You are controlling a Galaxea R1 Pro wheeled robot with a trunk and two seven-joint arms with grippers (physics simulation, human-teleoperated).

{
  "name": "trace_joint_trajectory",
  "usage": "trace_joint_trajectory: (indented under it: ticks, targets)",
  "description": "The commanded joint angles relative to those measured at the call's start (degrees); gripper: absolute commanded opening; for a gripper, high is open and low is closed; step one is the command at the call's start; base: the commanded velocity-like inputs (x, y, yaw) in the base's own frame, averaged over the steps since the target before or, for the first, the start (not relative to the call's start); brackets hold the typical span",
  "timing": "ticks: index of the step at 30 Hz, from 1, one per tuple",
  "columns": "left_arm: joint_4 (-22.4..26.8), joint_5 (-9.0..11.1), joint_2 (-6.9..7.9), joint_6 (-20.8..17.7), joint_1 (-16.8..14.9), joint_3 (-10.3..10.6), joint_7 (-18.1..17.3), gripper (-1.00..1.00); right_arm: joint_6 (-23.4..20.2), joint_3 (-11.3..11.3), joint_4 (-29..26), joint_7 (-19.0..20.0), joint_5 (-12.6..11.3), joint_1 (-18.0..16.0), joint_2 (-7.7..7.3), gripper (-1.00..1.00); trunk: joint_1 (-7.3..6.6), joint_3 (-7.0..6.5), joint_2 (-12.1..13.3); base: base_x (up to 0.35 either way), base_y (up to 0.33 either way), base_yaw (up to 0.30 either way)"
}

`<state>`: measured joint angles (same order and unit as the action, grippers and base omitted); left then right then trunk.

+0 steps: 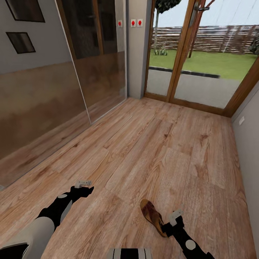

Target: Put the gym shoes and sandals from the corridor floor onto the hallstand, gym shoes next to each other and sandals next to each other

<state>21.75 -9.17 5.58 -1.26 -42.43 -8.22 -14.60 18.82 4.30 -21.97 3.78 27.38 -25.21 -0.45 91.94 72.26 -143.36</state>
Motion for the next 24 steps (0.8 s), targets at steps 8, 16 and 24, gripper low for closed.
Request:
trace_joint_trajectory:
  ticks: [8, 16, 24]
  targets:
    - [0.13, -0.58, -0.04, -0.14, -0.02, -0.48, -0.35, 1.0, 0.11, 0.44, -5.36, 0.18, 0.31, -0.02, 0.08, 1.0, -0.01, 0.05, -0.01, 0.0, 0.0, 0.001]
    - [0.13, -0.58, -0.19, -0.14, -0.02, -0.48, -0.35, 1.0, 0.3, 0.46, -8.12, -0.35, 0.23, -0.02, 0.09, 1.0, -0.01, 0.06, -0.01, 0.0, 0.0, 0.0]
    - [0.13, -0.58, -0.29, -0.14, -0.02, -0.48, -0.41, 1.0, 0.33, 0.44, -8.13, -0.35, 0.16, -0.02, 0.09, 1.0, 0.17, 1.61, -0.11, 0.0, 0.0, 0.0]
